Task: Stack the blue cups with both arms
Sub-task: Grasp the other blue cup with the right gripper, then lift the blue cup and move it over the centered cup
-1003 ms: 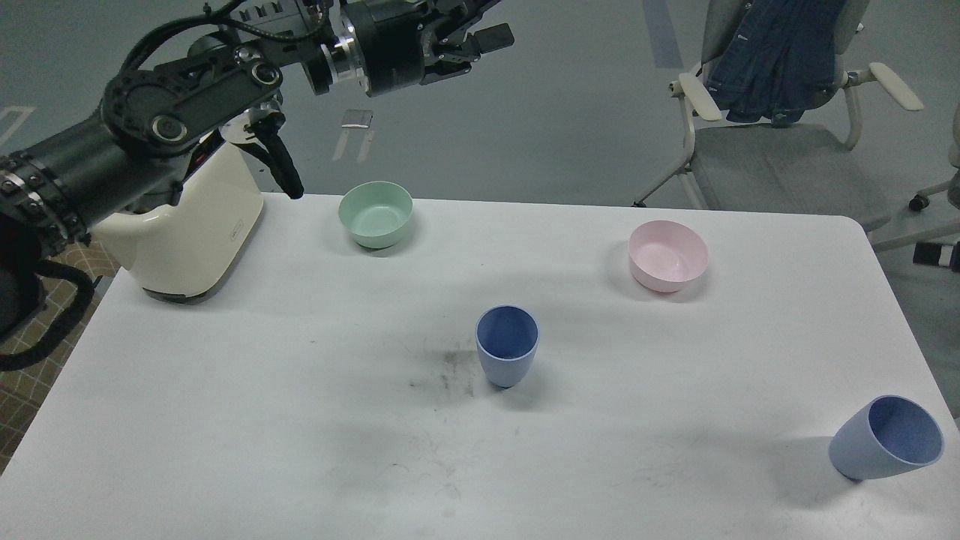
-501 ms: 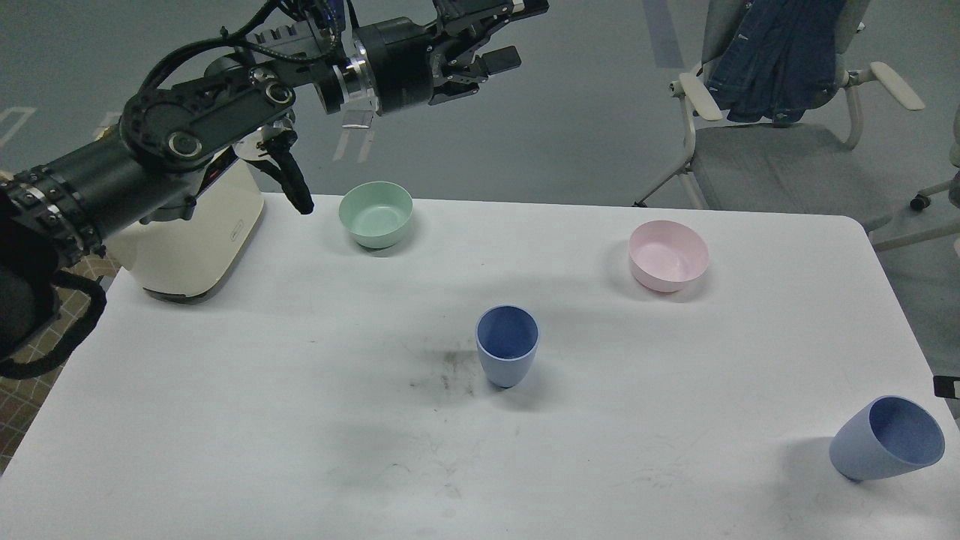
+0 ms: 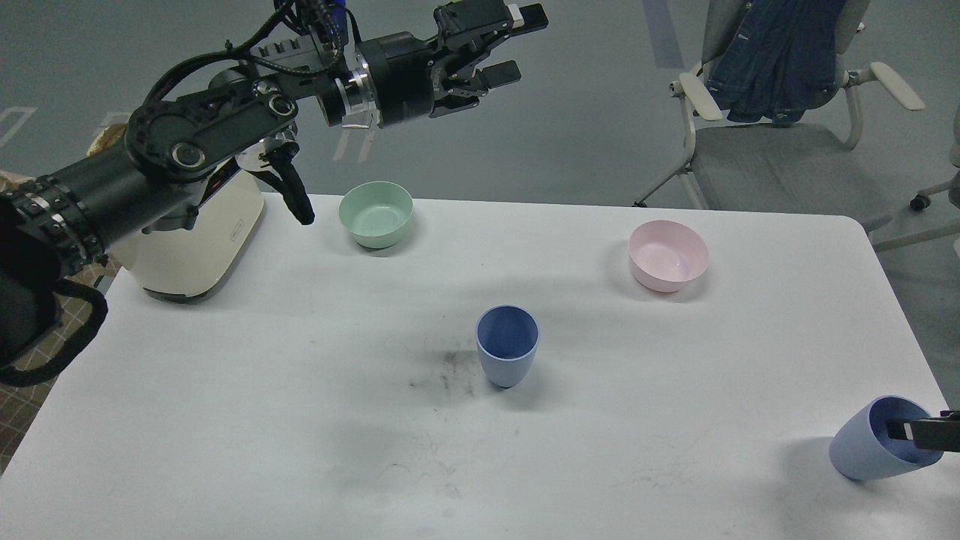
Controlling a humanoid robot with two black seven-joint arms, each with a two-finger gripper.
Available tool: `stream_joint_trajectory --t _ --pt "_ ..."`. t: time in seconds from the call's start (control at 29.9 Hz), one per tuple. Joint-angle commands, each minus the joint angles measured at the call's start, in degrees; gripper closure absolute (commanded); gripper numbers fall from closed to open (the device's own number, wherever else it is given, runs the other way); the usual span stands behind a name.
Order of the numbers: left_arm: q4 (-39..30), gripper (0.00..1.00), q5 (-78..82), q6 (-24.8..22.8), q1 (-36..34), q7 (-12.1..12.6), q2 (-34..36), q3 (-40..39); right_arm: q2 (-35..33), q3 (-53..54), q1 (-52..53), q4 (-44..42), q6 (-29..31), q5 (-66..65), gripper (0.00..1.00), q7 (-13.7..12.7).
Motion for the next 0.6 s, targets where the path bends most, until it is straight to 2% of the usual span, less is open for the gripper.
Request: stream_joint_trajectory --t 0.0,0.03,0.07,0.1,0.13,0.43,0.57 --pt "0.0 0.05 0.0 0.0 0.0 0.0 0.2 0.0 1.3 0.0 -0.7 -0.8 0.0 -0.1 0.59 0.0" --pt "0.0 0.05 0.0 0.0 0.0 0.0 0.2 0.0 1.3 0.0 -1.0 -0.8 0.0 -0.1 0.66 0.0" --pt "0.0 0.05 0.0 0.0 0.0 0.0 0.3 0.0 1.3 0.1 -1.2 -0.8 0.0 -0.1 0.81 0.0" --pt "-0.1 0.05 0.0 0.0 0.0 0.0 0.4 0.0 1.4 0.1 -1.3 -0.8 0.0 -0.1 0.88 0.0" --pt "-0.1 0.05 0.0 0.0 0.0 0.0 0.4 0.0 1.4 0.2 -1.3 -0.8 0.0 -0.2 0.98 0.0" --pt "-0.2 0.05 0.2 0.0 0.1 0.0 0.4 0.1 0.9 1.1 -1.3 -0.4 -0.2 -2.0 1.0 0.0" --pt "-0.3 0.05 0.1 0.0 0.0 0.0 0.4 0.0 1.3 4.9 -0.4 0.0 -0.2 -1.9 1.0 0.0"
